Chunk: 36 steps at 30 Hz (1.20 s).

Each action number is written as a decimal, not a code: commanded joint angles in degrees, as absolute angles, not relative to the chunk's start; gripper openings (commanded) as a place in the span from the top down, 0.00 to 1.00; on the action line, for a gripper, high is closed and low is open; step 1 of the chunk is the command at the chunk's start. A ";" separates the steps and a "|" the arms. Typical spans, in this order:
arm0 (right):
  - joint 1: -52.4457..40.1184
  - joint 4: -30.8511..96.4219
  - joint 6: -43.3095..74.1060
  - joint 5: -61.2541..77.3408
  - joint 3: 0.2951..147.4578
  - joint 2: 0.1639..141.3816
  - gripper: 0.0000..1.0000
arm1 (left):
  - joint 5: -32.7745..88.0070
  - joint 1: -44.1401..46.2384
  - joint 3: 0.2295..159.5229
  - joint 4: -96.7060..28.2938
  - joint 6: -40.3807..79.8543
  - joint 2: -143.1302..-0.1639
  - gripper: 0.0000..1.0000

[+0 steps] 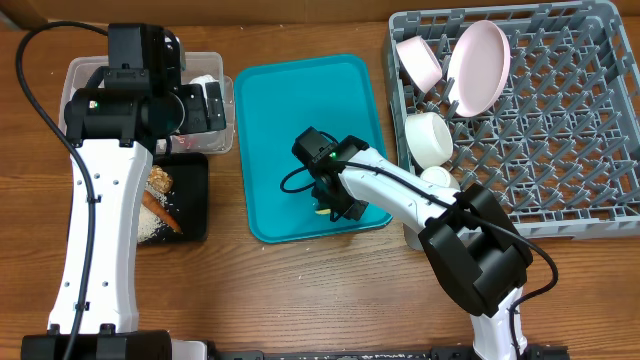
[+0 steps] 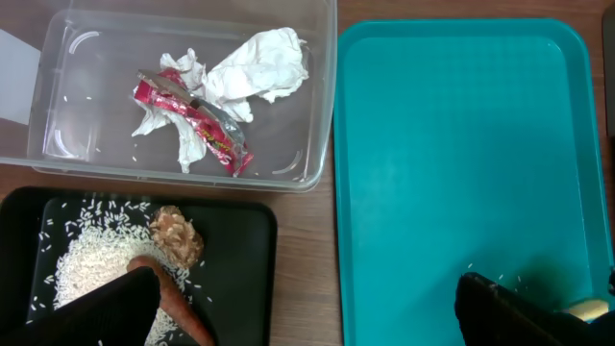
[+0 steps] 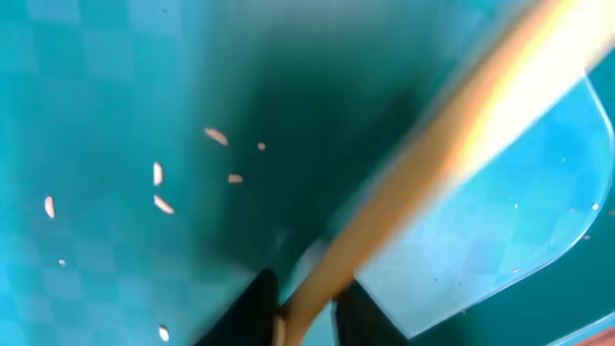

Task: Sort waste into correct bins and load items into the dishwasher
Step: 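Reach the right gripper to the yellow spoon on the teal tray and grasp it, then carry the yellow spoon with the right gripper and drop it in the rack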

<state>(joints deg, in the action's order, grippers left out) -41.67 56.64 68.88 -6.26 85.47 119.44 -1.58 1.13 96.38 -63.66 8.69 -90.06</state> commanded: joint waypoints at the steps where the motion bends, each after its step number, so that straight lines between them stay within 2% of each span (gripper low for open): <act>1: -41.56 56.47 68.34 -7.70 85.43 119.72 0.96 | -1.91 1.19 97.60 -63.66 9.23 -90.32 0.00; 7: -41.56 54.87 60.84 -5.02 85.45 119.72 0.96 | -1.91 1.19 97.60 -63.66 9.23 -90.32 0.00; 11: -41.32 53.76 44.31 1.74 88.75 119.39 0.96 | -1.91 1.19 97.60 -63.66 9.23 -90.32 0.00; 16: -41.34 58.37 32.42 2.09 95.64 114.96 0.96 | -1.91 1.19 97.60 -63.66 9.23 -90.32 0.00; 20: -40.73 68.07 25.61 -1.28 106.39 107.33 0.96 | -1.91 1.19 97.60 -63.66 9.23 -90.32 0.00; 25: -35.27 77.97 27.16 -12.47 114.41 96.16 0.96 | -1.91 1.19 97.60 -63.66 9.23 -90.32 0.00; 32: -19.70 88.36 50.52 -19.62 114.21 91.26 0.96 | -1.91 1.19 97.60 -63.66 9.23 -90.32 0.00; 36: -11.86 87.94 58.85 -21.19 108.79 91.53 0.96 | -1.91 1.19 97.60 -63.66 9.23 -90.32 0.00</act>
<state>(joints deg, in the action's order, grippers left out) -16.32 89.08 47.18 -17.54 113.23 89.56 -1.58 1.13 96.38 -63.66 8.69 -90.06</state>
